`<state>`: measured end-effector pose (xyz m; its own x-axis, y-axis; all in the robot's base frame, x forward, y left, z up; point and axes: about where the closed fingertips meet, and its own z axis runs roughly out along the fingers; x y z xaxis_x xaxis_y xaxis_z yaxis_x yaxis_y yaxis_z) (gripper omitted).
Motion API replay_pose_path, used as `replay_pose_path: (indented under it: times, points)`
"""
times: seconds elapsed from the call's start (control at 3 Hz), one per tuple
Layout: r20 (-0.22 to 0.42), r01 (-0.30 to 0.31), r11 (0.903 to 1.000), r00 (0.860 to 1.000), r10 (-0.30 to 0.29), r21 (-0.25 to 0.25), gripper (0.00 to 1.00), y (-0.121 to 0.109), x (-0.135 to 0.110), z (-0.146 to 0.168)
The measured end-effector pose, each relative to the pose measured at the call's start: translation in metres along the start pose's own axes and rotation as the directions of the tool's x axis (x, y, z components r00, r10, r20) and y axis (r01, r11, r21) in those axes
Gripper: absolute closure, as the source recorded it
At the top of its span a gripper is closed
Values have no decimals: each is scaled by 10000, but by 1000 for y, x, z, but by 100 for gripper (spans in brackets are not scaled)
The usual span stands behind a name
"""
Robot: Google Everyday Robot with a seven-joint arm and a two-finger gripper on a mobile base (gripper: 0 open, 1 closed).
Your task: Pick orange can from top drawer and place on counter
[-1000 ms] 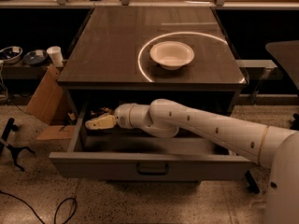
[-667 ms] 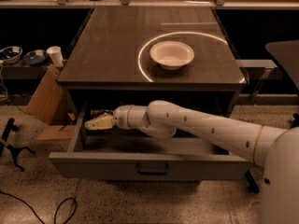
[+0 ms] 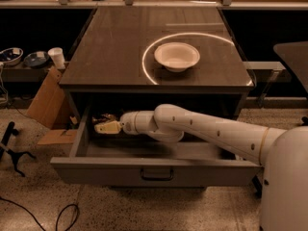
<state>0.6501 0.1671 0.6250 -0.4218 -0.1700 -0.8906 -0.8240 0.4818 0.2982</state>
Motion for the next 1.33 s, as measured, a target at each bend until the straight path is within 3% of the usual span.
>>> replay_pose_path:
  times: [1.0,1.33]
  points:
    - [-107,109,9998,9999,-108,170,94,-9,7,-18]
    - [18,62,9986,10000,-63,528,100,-18,10,-46]
